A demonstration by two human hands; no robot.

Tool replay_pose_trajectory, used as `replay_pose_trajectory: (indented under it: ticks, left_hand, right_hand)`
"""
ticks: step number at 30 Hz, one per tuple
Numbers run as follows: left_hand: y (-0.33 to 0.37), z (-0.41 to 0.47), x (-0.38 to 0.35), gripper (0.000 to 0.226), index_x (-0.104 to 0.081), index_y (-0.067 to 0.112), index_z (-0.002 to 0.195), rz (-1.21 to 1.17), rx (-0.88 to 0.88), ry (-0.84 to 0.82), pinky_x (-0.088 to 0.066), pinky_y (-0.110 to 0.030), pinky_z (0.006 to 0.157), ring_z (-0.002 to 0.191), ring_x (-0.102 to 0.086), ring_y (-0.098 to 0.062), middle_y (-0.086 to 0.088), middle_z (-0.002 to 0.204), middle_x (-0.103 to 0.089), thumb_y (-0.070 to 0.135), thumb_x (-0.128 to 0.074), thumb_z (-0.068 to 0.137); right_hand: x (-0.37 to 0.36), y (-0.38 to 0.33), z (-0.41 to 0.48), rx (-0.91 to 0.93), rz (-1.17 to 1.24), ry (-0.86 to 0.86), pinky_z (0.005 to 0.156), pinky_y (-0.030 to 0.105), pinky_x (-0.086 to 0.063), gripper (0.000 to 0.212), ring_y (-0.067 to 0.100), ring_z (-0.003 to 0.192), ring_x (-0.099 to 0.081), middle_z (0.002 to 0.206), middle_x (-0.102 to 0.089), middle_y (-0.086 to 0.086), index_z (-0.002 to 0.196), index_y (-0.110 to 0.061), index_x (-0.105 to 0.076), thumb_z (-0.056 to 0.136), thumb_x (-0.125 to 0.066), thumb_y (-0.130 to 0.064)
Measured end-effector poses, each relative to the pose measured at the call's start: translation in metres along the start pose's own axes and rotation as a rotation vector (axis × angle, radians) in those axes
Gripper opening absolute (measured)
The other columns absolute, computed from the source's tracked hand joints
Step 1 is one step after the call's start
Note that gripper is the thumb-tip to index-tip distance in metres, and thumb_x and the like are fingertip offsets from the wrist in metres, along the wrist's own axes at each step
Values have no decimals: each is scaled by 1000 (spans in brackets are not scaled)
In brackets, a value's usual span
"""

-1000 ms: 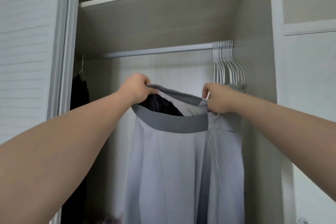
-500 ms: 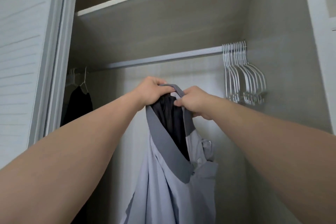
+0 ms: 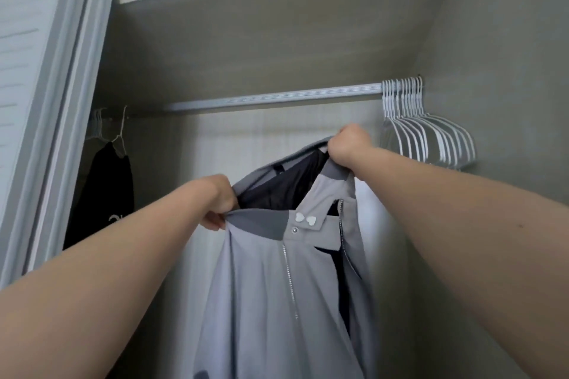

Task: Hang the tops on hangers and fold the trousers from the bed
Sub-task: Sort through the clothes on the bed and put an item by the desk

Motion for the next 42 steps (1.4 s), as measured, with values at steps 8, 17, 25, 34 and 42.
replay_pose_trajectory:
  ticks: [8, 17, 25, 34, 42]
  left_hand:
    - [35, 3, 60, 17, -58, 2, 80, -616, -177, 227, -63, -41, 58, 59, -64, -33, -22, 73, -65, 3, -69, 93]
    - [32, 21, 38, 26, -65, 6, 85, -423, -432, -24, -45, -25, 52, 60, -57, -22, -10, 73, -62, 28, -80, 86]
    - [42, 44, 37, 34, -57, 9, 68, -182, -352, 314, -48, -33, 62, 74, -59, -33, -15, 79, -62, 25, -62, 98]
    - [102, 31, 8, 22, -59, -4, 94, -582, -371, 177, -61, -48, 67, 69, -63, -39, -21, 82, -60, -4, -38, 89]
    - [101, 21, 13, 20, -58, -4, 90, -665, -367, 202, -61, -57, 74, 86, -70, -48, -24, 87, -62, -6, -38, 87]
  right_hand:
    - [8, 36, -2, -150, -99, -24, 44, 38, -51, 17, 34, 64, -56, 80, -51, 14, 80, -6, -50, 96, -51, -12]
    - [1, 50, -3, -316, 27, -77, 67, 59, -60, 17, 48, 70, -72, 77, -69, 34, 85, 9, -59, 93, -50, -2]
    - [-29, 34, 5, -159, -304, -230, 62, 45, -62, 12, 38, 74, -74, 85, -70, 27, 93, 4, -64, 91, -58, -6]
    - [51, -11, 17, 267, -1134, 420, 93, 42, -36, 41, 33, 118, -47, 128, -53, 12, 126, -17, -52, 85, -54, -20]
    - [89, 24, 27, 90, -1294, 401, 89, 37, -36, 36, 33, 119, -58, 127, -62, 8, 126, -19, -60, 92, -50, -14]
Point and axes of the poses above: each hand's wrist, its own z-axis towards the middle knuckle, its own x-axis out of the back of the hand, y = z × x, the point moved 5 cm from there along z, towards the middle knuckle
